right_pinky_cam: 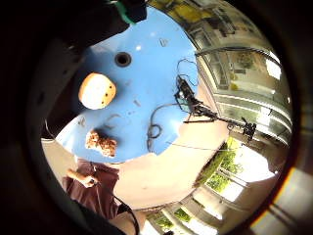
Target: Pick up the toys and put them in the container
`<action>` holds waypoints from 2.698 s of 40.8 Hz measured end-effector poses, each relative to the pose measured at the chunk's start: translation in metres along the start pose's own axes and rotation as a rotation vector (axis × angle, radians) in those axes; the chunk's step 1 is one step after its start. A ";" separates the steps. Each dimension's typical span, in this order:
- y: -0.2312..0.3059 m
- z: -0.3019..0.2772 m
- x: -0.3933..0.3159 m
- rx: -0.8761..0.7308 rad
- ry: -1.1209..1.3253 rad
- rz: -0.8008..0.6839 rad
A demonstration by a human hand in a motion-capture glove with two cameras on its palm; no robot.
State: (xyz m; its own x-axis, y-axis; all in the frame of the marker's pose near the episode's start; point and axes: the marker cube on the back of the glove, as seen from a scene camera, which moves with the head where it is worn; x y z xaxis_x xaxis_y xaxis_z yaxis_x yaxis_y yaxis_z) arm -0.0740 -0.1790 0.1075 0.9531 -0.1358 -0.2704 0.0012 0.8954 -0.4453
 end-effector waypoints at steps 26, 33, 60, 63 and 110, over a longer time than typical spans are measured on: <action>-0.082 0.235 0.001 0.269 -0.283 -0.011; -0.081 0.219 0.015 0.242 -0.361 0.017; 0.008 -0.057 -0.019 0.401 -0.060 0.009; 0.009 -0.072 -0.049 0.417 -0.074 -0.047; 0.013 -0.044 -0.170 0.047 0.026 -0.112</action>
State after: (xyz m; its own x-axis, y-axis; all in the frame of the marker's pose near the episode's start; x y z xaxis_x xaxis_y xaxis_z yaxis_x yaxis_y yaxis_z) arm -0.2497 -0.1634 0.1101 0.9379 -0.2466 -0.2438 0.1221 0.8929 -0.4334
